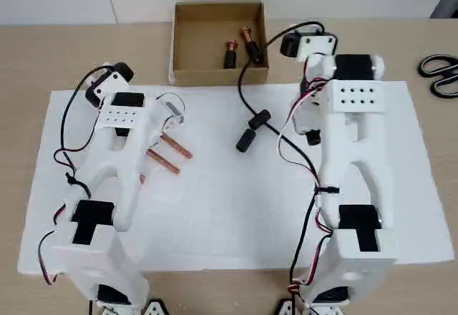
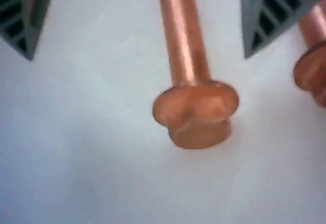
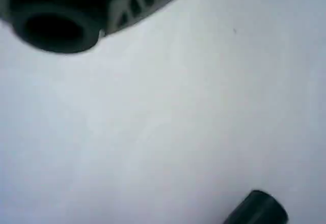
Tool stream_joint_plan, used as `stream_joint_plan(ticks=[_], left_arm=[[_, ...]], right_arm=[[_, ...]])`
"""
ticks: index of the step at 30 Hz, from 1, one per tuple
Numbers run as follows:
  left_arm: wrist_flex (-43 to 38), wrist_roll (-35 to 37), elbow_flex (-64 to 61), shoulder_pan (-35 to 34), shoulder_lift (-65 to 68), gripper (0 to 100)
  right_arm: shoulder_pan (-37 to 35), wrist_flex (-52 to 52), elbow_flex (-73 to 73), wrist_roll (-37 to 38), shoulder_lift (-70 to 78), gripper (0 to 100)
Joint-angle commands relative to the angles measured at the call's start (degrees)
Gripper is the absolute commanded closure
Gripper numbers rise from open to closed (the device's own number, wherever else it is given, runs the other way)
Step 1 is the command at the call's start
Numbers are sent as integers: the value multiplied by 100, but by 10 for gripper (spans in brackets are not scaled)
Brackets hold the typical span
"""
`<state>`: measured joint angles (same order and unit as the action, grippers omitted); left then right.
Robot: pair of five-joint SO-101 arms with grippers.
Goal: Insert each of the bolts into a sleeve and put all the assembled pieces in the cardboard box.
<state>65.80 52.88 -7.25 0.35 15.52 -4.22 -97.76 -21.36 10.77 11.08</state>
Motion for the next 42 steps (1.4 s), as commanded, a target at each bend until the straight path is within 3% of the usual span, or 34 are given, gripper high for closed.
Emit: stream_joint_plan(ticks=[1,5,12,25,31,42], left_arm=[[-114,44,251,-26,-44,750],[-114,44,242,-26,-35,759],[-176,35,268,-26,237,876],[-378,35,347,9,677,886],[-369,9,690,26,686,994],[-167,-149,1358,818,659,990]], right_arm=[[-66,-110,-26,-70,-338,995],[-57,-110,-26,-70,-365,995],[-57,-110,-26,-70,-365,995],[-57,-110,-26,-70,-374,995],[-66,-110,-26,-70,-365,995],[-66,-110,-26,-70,-365,995]])
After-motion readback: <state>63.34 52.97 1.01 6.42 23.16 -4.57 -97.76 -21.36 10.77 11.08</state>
